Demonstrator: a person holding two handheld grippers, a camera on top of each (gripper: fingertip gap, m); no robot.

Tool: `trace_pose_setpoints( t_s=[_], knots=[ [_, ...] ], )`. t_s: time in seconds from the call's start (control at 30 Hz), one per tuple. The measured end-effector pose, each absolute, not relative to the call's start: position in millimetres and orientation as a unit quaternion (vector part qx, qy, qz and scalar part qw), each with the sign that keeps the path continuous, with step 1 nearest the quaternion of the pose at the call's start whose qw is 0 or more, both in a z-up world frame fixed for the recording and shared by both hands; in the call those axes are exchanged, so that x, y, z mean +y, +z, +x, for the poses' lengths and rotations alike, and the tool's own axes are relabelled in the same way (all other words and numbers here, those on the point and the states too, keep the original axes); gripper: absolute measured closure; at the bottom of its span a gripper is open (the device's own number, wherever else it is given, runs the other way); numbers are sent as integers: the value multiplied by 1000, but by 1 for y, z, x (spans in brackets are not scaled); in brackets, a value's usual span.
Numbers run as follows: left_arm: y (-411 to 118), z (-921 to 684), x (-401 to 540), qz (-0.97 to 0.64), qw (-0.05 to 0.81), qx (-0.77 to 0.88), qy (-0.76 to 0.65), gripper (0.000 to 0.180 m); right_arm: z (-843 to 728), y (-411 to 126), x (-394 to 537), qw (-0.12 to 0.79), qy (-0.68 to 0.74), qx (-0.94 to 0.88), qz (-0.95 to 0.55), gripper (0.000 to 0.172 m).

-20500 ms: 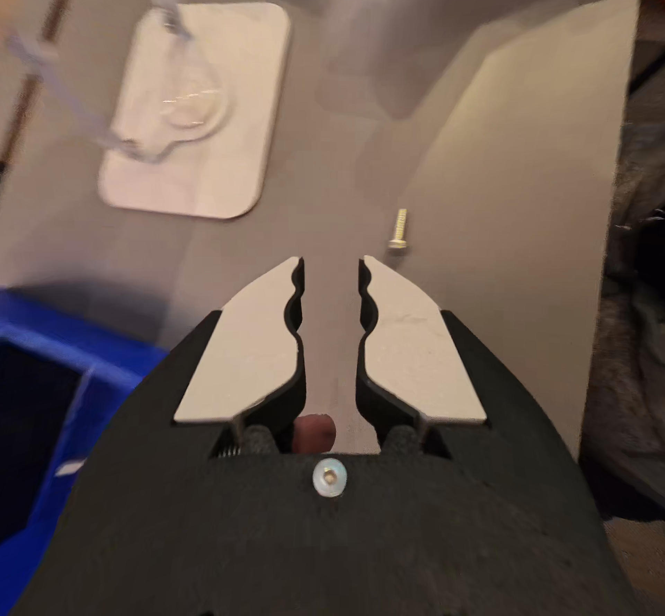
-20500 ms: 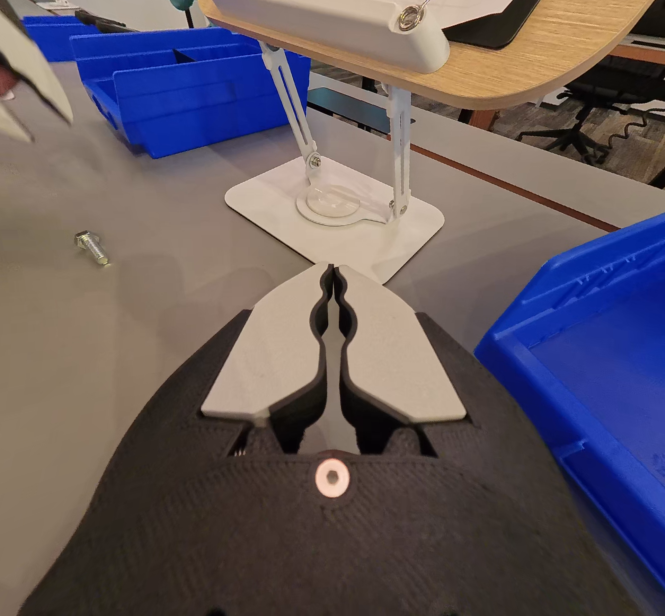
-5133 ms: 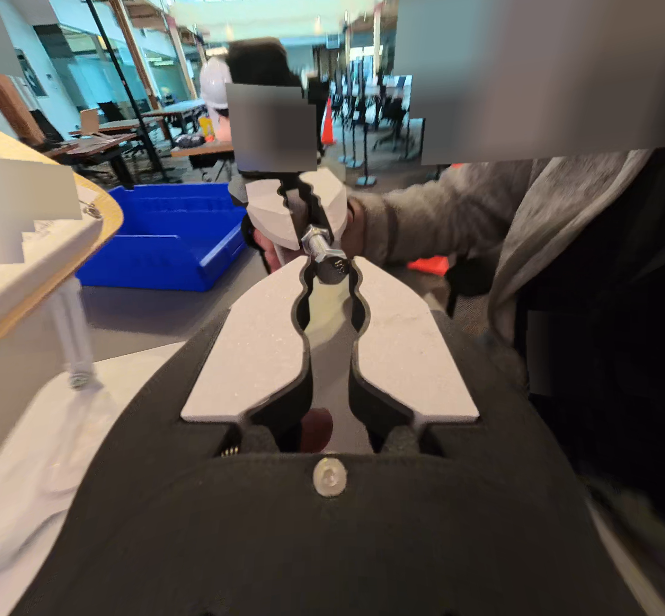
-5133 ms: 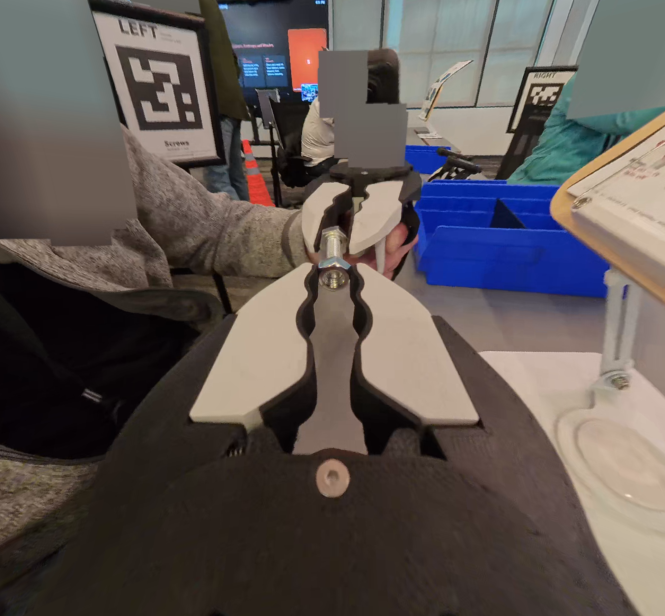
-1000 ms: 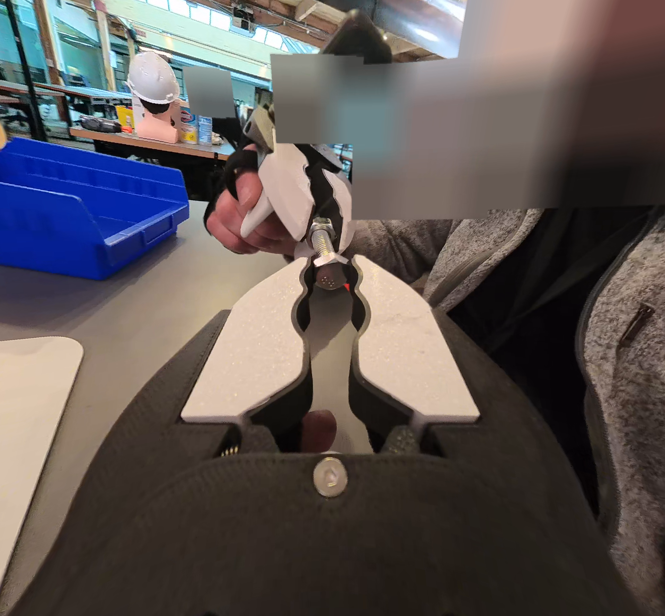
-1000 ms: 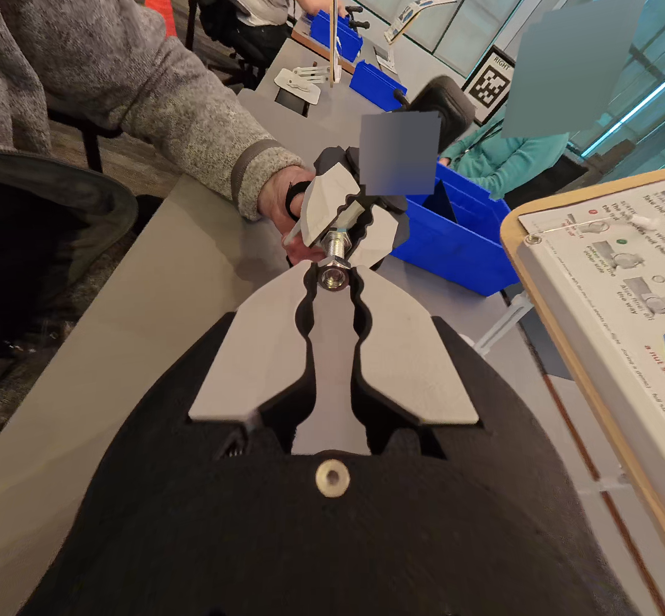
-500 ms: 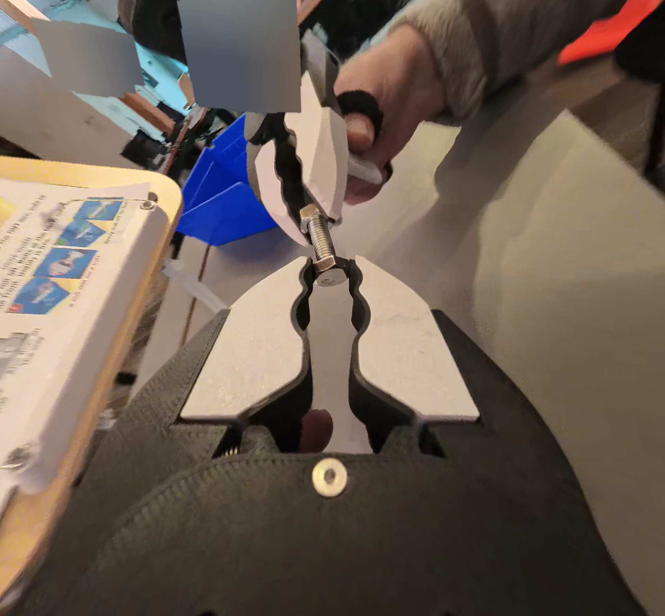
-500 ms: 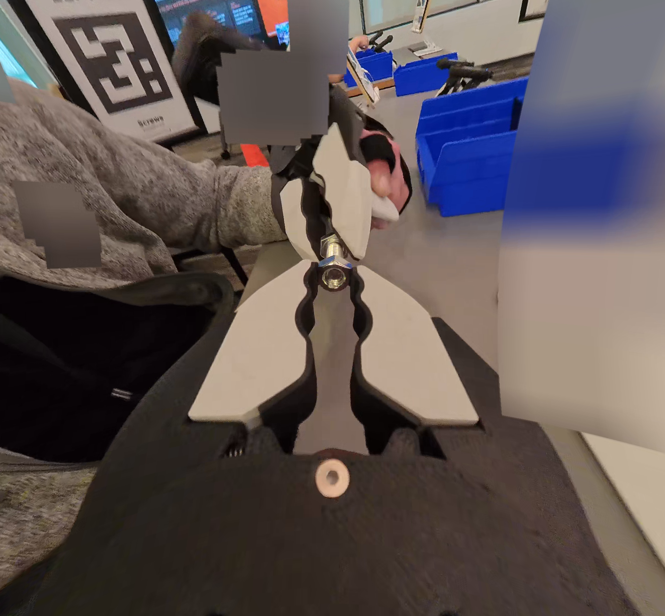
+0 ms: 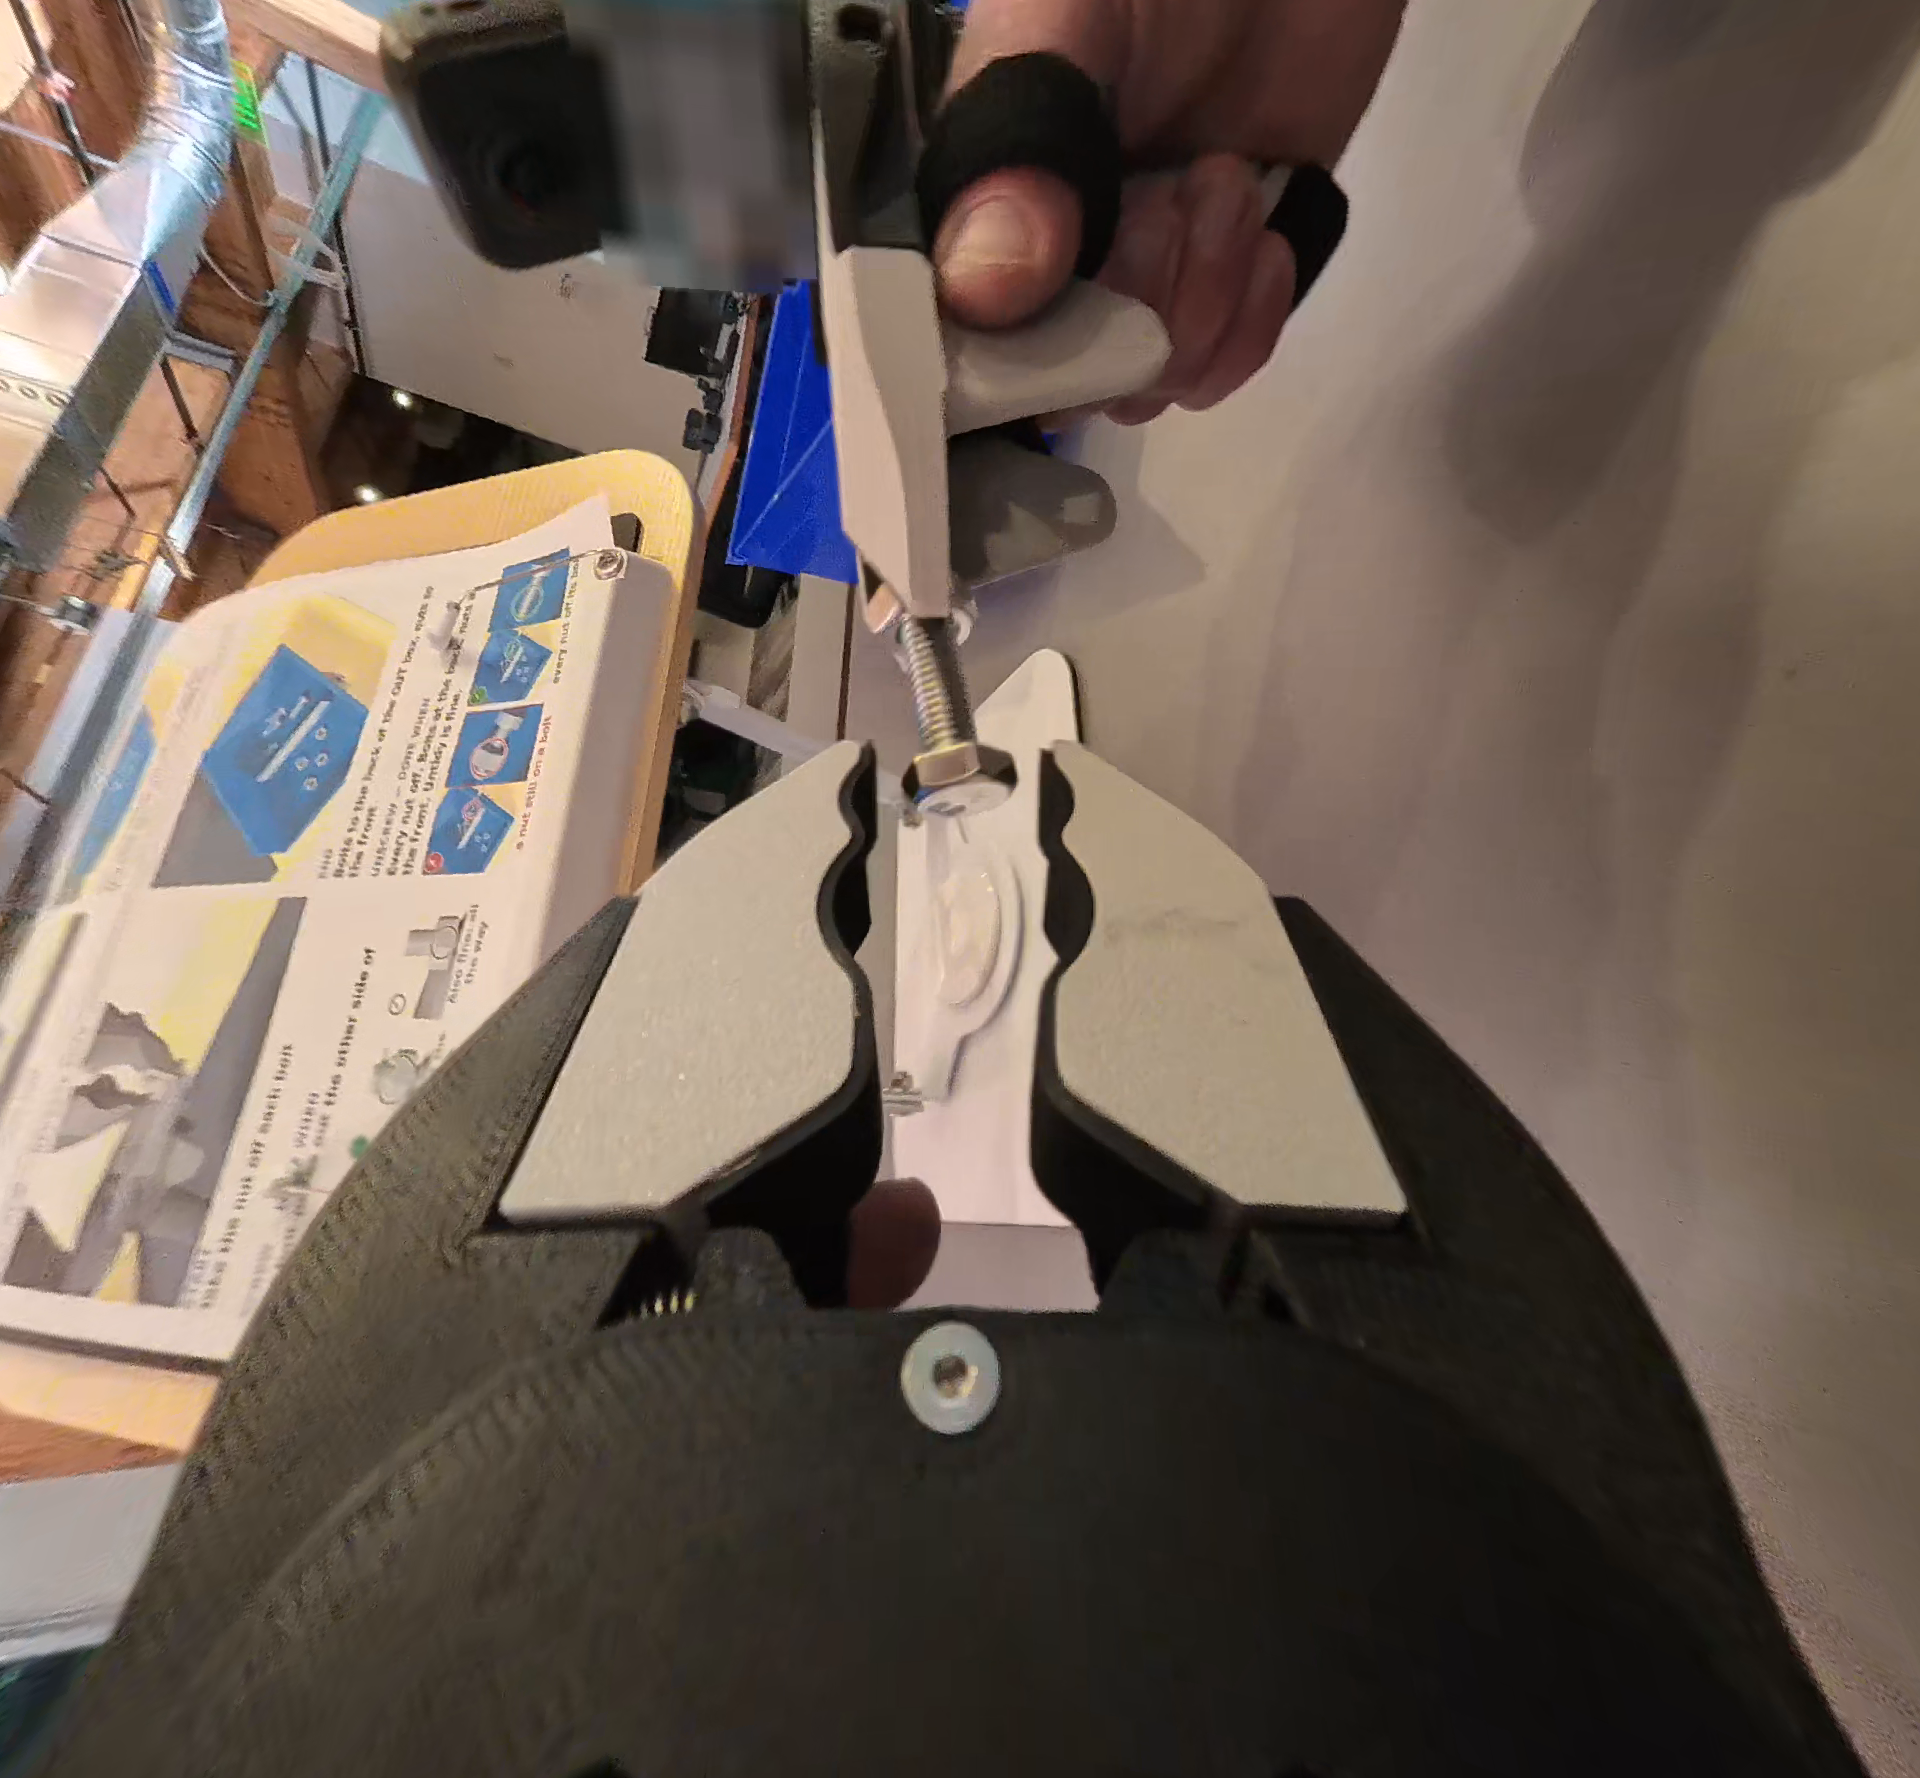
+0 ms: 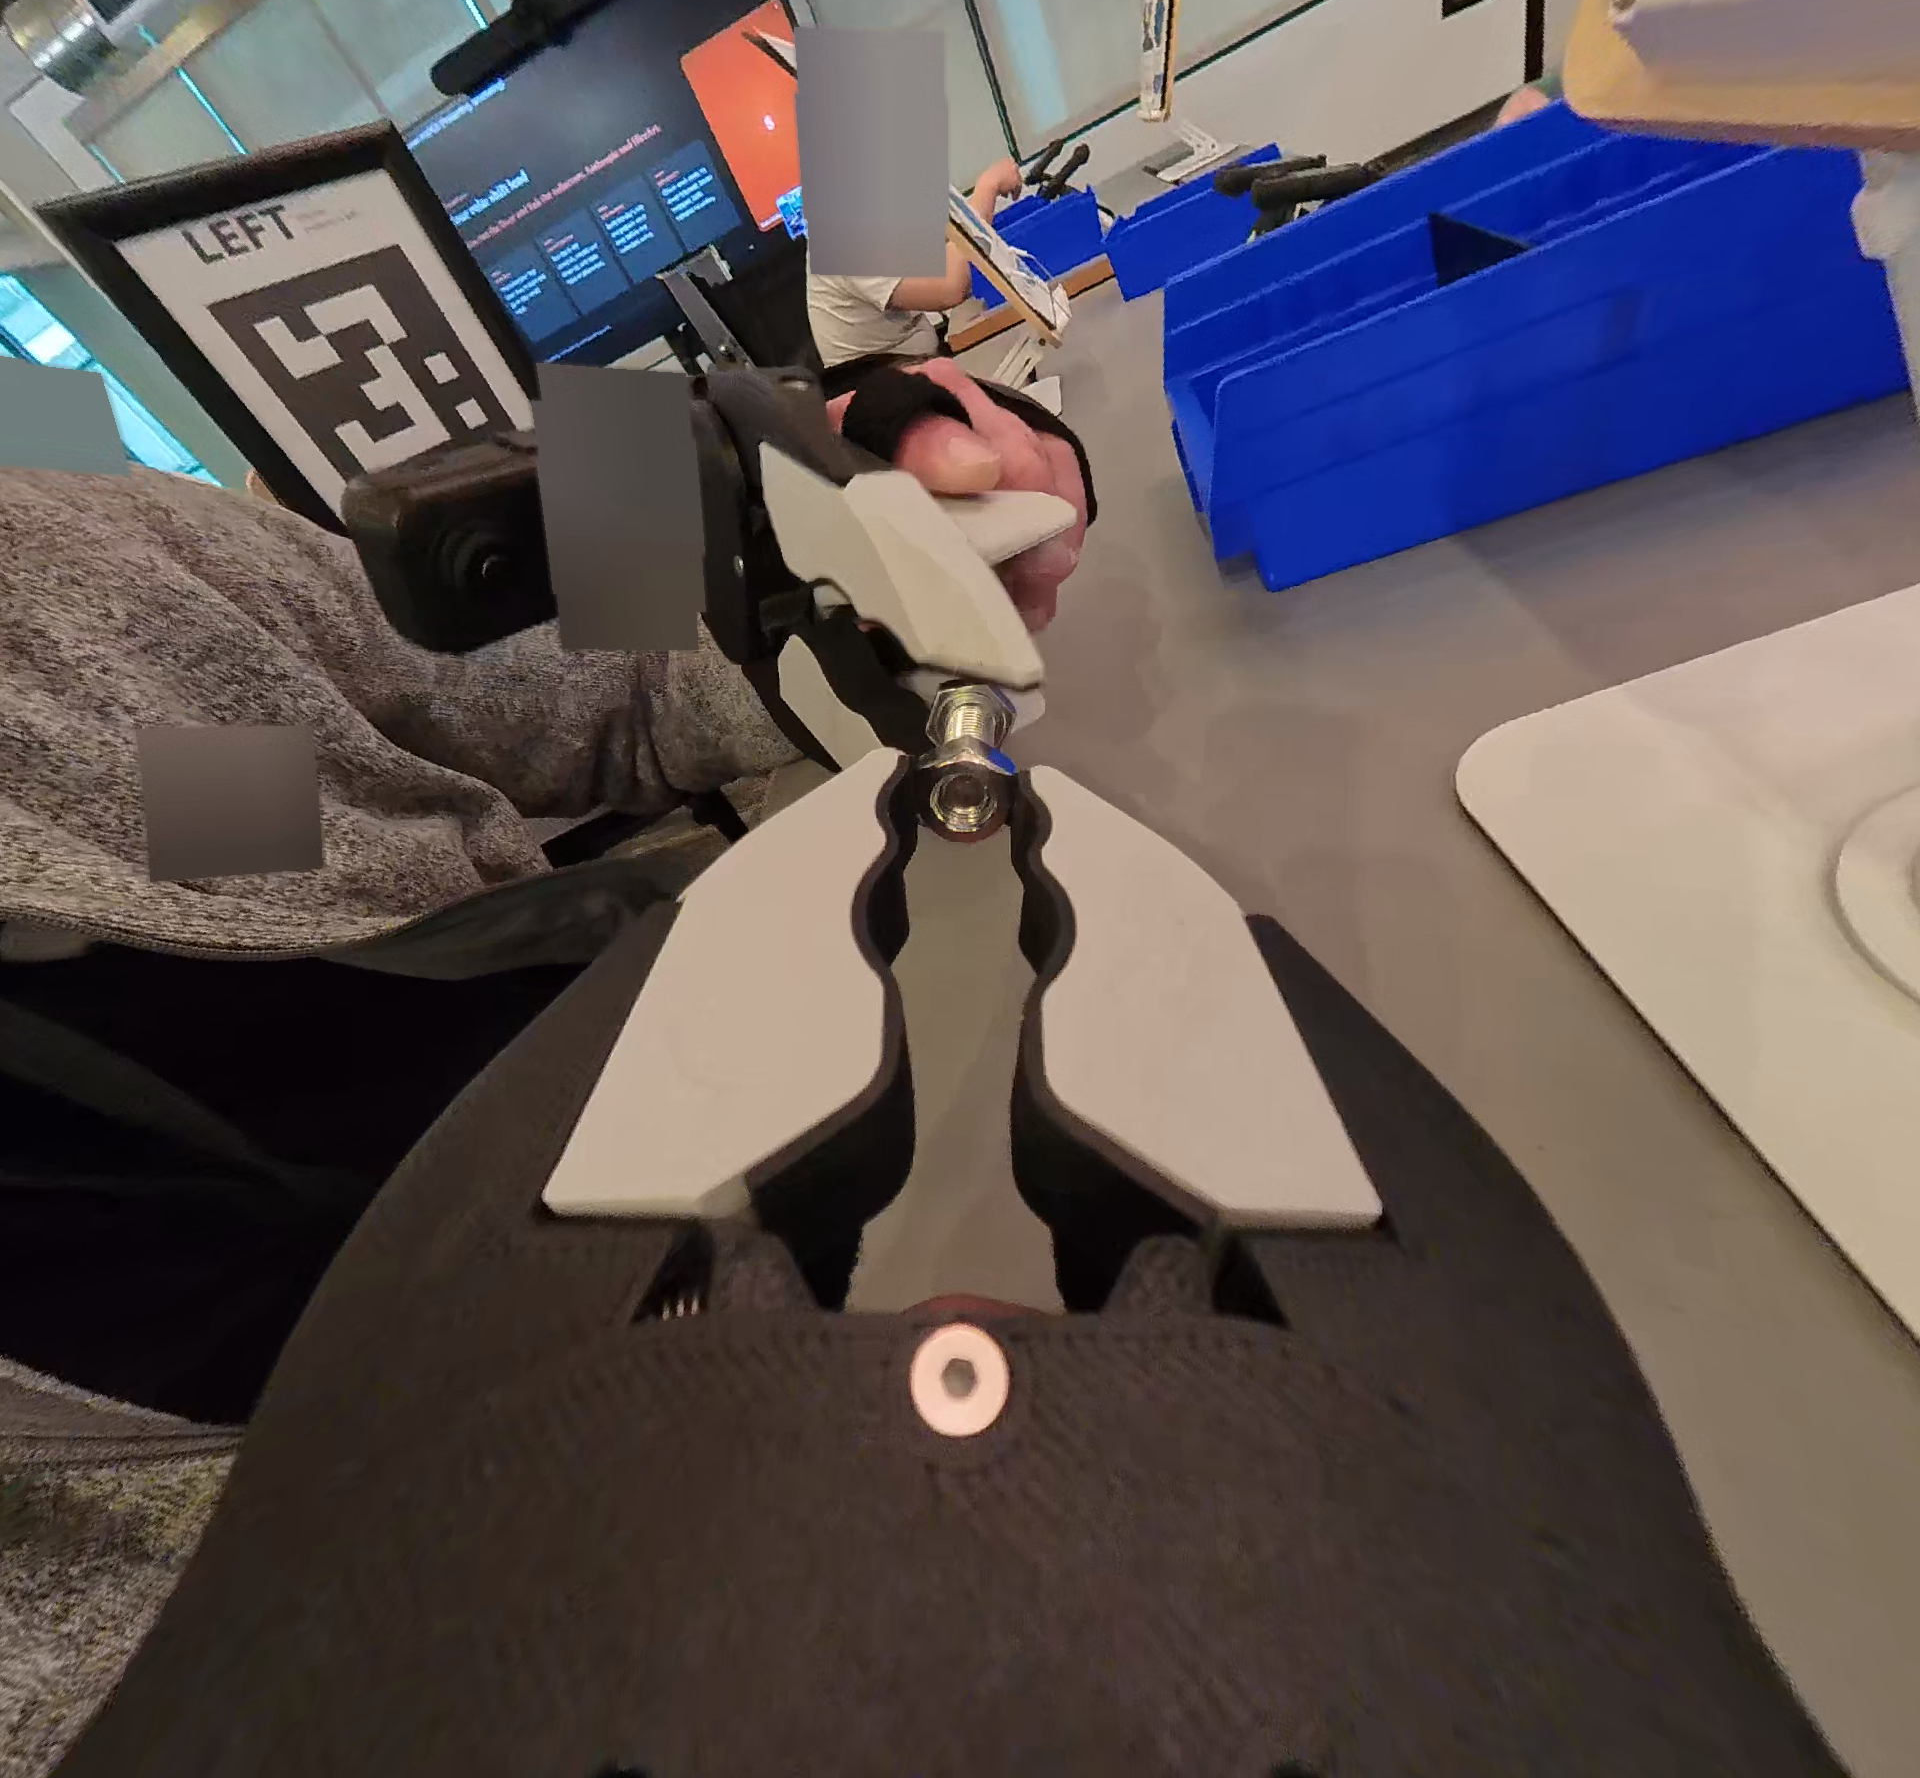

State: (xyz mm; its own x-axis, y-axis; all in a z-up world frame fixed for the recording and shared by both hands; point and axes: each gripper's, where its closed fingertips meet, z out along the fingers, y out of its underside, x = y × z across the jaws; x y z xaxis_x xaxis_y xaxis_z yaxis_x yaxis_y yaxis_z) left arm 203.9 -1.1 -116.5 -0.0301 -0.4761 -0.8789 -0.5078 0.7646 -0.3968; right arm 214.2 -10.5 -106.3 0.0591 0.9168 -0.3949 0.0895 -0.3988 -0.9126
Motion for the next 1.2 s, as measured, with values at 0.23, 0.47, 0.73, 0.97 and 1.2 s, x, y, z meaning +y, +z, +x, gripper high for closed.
trace_pose_setpoints(
  t_s=[0.23,0.47,0.73,0.97,1.2],
  knots=[
    [-112,205,-5,-435,554,673,-224,123,218,-92,-15,439,496,-463,-589,154],
    [-104,211,-26,-480,389,563,-549,126,216,-93,-20,490,400,-536,-559,154],
    [-96,209,-37,-458,283,502,-677,145,214,-92,-24,517,355,-564,-538,154],
    [-96,209,-35,-457,275,491,-689,161,211,-91,-28,527,336,-574,-529,154],
    [-101,210,-31,-463,326,525,-635,161,212,-95,-25,515,351,-564,-542,154]
  ],
)
